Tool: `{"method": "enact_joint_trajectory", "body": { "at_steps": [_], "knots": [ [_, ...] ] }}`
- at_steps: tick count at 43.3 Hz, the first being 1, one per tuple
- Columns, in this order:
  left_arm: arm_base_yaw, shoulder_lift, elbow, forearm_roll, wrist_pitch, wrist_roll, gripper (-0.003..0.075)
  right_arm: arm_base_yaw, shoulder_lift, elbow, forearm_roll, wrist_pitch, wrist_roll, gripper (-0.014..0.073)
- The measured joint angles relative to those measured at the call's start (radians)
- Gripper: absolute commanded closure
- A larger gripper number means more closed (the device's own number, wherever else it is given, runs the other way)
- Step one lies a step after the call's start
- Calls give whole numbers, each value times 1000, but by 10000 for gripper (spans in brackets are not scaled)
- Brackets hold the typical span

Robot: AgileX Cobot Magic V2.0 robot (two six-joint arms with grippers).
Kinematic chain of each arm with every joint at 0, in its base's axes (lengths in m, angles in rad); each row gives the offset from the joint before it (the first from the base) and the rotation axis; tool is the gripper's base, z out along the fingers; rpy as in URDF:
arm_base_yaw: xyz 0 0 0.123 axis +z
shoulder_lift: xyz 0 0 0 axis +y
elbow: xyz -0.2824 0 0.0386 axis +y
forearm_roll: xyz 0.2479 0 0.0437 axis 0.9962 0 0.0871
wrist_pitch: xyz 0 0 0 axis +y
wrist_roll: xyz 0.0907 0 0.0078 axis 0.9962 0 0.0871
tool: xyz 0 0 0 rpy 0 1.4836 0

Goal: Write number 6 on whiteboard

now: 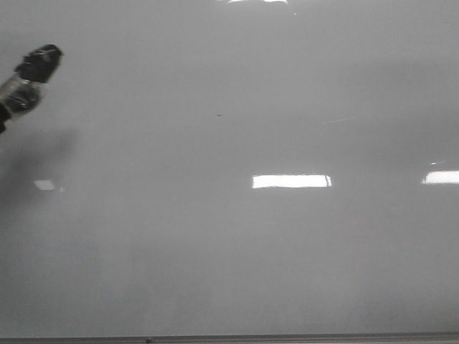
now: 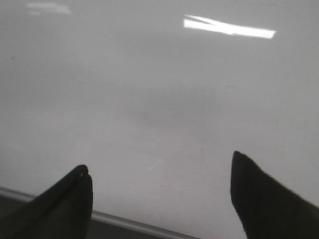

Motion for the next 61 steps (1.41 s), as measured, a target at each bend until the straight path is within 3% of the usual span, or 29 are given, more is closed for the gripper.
{"method": "enact_joint_trajectory", "body": {
  "at_steps": [8, 15, 22, 31, 40, 43, 56, 61],
  "knots": [
    [-243, 0, -27, 24, 80, 215, 741, 197, 160, -81, 66, 77, -160, 1],
    [-411, 0, -28, 79, 80, 253, 741, 405, 295, -151, 110, 88, -268, 1],
    [-513, 0, -28, 95, 43, 259, 741, 576, 420, -216, 120, 39, -321, 1],
    [-587, 0, -28, 95, -15, 261, 741, 658, 544, -287, 120, -29, -327, 1],
    [-594, 0, -28, 77, -46, 261, 741, 679, 604, -332, 120, -38, -327, 20],
    [-594, 0, -28, 73, -62, 261, 741, 683, 615, -337, 120, -38, -328, 85],
    [-594, 0, -28, 69, -84, 267, 740, 683, 620, -339, 120, 1, -328, 561],
    [-596, 0, -28, 75, -84, 269, 736, 683, 620, -341, 120, 7, -334, 669]
  ]
}}
